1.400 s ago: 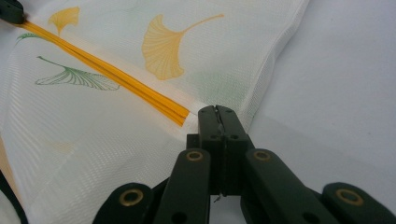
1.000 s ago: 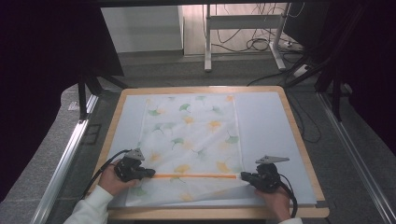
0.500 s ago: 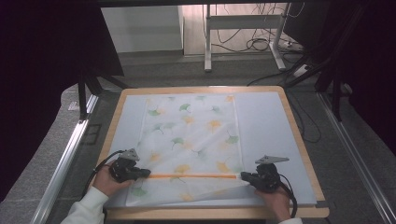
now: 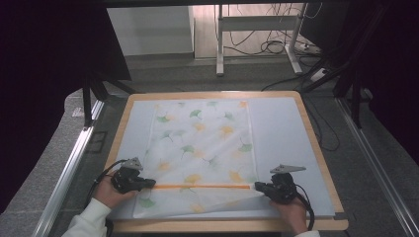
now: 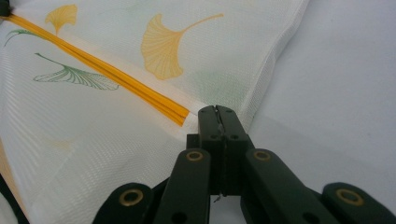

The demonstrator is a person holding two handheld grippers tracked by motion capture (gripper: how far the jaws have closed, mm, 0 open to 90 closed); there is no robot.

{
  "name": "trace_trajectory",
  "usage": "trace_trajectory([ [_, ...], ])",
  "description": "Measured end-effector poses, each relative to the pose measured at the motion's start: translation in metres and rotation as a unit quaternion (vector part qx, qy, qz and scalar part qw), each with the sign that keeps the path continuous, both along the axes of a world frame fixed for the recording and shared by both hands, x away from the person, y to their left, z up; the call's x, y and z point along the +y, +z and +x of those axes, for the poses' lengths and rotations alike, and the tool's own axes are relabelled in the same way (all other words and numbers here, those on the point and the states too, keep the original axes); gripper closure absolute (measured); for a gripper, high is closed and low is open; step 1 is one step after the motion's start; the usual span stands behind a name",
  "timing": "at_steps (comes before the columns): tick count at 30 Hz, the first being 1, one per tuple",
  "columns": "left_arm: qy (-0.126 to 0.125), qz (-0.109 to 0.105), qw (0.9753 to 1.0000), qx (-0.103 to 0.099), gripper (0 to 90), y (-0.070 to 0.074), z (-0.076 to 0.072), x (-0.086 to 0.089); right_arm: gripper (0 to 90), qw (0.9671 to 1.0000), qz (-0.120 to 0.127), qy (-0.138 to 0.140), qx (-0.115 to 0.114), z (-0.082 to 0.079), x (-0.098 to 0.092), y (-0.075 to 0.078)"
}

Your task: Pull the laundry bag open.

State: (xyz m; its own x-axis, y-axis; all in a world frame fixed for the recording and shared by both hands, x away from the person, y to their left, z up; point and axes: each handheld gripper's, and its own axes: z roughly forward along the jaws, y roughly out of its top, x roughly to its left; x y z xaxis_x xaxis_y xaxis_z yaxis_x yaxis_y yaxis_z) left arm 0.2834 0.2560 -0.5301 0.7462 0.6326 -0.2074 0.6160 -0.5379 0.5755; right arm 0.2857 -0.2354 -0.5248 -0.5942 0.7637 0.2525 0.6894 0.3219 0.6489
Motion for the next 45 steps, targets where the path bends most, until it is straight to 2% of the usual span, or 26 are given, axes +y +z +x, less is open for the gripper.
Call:
trace_trajectory([
  [17,0.010,-0.002,0.9999,0.003,90.0,-0.001,-0.003,0.011,89.6,1.0000,0.000,-0.002,0.000,0.000,0.001,0.000],
  [45,0.023,-0.018,0.9995,0.006,90.0,-0.002,-0.009,0.029,89.6,1.0000,-0.001,-0.003,0.000,0.000,0.001,0.000],
])
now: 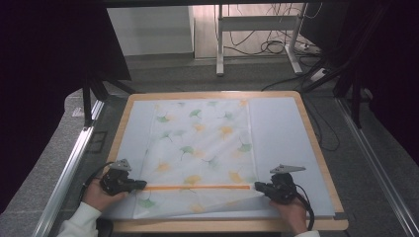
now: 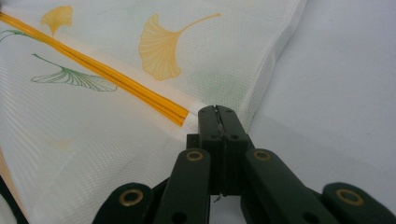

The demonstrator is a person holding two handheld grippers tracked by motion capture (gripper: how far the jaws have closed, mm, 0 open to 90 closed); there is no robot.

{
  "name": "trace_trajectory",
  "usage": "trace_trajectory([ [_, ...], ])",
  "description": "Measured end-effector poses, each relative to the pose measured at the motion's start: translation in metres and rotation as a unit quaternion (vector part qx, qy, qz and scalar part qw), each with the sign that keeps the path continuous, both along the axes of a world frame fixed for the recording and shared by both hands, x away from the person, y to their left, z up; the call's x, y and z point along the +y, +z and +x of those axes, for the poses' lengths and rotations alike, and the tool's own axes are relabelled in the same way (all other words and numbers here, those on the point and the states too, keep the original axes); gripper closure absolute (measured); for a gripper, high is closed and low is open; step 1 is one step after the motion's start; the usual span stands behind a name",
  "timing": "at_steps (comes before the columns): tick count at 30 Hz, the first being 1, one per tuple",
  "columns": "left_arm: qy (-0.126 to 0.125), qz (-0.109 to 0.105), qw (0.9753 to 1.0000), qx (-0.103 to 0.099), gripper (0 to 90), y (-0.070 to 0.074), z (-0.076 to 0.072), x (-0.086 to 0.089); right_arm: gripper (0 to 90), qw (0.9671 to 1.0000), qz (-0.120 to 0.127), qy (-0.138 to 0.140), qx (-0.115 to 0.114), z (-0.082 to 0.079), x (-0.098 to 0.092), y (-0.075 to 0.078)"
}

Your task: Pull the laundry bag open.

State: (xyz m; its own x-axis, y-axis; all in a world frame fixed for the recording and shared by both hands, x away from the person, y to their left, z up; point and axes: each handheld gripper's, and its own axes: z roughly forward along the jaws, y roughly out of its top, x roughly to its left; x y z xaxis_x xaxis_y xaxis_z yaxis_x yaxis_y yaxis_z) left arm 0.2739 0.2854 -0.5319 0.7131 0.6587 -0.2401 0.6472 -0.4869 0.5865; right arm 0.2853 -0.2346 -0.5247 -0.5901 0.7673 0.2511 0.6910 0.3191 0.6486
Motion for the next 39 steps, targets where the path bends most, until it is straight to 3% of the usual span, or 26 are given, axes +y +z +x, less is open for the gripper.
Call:
trace_trajectory([
  [13,-0.003,0.008,1.0000,-0.005,90.0,-0.001,-0.001,-0.002,89.5,1.0000,-0.002,0.003,0.000,0.000,0.000,0.000],
  [20,-0.003,0.004,0.9999,-0.013,90.0,0.000,-0.002,-0.004,89.4,0.9998,-0.018,0.007,-0.011,-0.001,0.003,0.002],
  [28,0.005,-0.027,0.9980,-0.057,87.7,0.011,-0.006,-0.004,88.8,0.9991,-0.010,0.022,-0.034,-0.004,0.005,0.010],
  [34,0.023,-0.037,0.9955,-0.084,80.3,0.017,-0.006,-0.007,76.1,0.9985,0.000,0.028,-0.048,-0.004,0.003,0.015],
  [39,0.058,-0.045,0.9919,-0.104,63.3,0.021,-0.003,-0.004,65.2,0.9978,0.014,0.022,-0.061,-0.002,-0.003,0.020],
])
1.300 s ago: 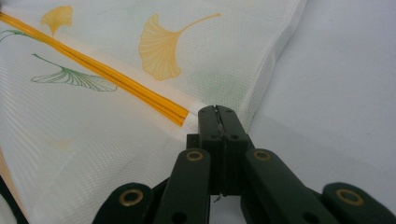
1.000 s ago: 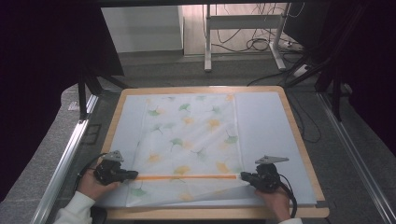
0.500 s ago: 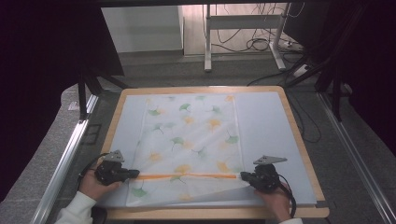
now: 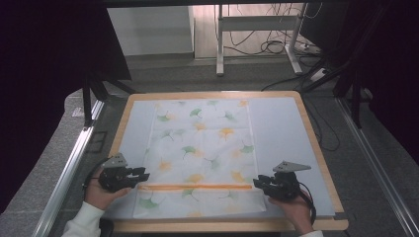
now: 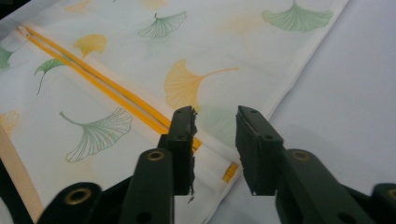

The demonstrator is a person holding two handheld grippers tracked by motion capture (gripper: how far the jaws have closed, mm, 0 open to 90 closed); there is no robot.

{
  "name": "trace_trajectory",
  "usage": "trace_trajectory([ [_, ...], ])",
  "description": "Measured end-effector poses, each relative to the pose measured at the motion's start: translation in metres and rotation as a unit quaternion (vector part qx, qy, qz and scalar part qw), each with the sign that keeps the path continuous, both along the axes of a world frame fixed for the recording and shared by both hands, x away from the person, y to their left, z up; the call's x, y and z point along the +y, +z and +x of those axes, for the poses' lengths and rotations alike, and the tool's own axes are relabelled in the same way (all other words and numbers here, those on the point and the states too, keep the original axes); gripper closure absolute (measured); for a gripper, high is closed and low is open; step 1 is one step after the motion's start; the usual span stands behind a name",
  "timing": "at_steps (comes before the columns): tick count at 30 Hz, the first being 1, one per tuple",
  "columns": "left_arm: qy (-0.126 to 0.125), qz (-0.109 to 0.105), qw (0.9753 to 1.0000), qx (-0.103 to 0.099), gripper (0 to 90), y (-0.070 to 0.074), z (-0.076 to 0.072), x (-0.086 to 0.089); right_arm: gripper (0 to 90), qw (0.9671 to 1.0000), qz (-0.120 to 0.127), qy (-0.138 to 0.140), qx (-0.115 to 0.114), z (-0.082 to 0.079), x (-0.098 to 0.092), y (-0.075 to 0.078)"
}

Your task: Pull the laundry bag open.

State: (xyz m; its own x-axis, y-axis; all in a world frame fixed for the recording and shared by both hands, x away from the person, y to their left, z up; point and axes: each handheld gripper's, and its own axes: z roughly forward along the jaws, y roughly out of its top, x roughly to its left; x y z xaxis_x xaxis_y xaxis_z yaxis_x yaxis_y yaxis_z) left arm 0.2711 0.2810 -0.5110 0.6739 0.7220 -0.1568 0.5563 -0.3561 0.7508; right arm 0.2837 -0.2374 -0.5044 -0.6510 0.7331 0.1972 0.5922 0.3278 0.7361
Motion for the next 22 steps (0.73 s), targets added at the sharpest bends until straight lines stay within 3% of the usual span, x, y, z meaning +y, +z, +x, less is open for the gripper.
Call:
trace_trajectory([
  [6,0.029,0.010,0.9995,-0.011,46.3,0.000,0.016,0.003,49.8,0.9994,0.004,-0.033,-0.012,0.009,-0.011,0.002],
  [11,0.048,0.019,0.9986,-0.012,37.3,-0.003,0.024,0.007,44.1,0.9975,0.006,-0.067,-0.022,0.013,-0.028,0.001],
  [17,0.045,0.023,0.9986,-0.017,36.2,-0.003,0.022,0.009,41.6,0.9959,0.006,-0.084,-0.033,0.013,-0.037,0.001],
  [22,0.048,0.025,0.9984,-0.016,34.2,-0.004,0.022,0.010,38.4,0.9963,-0.005,-0.077,-0.038,0.012,-0.035,0.000],
])
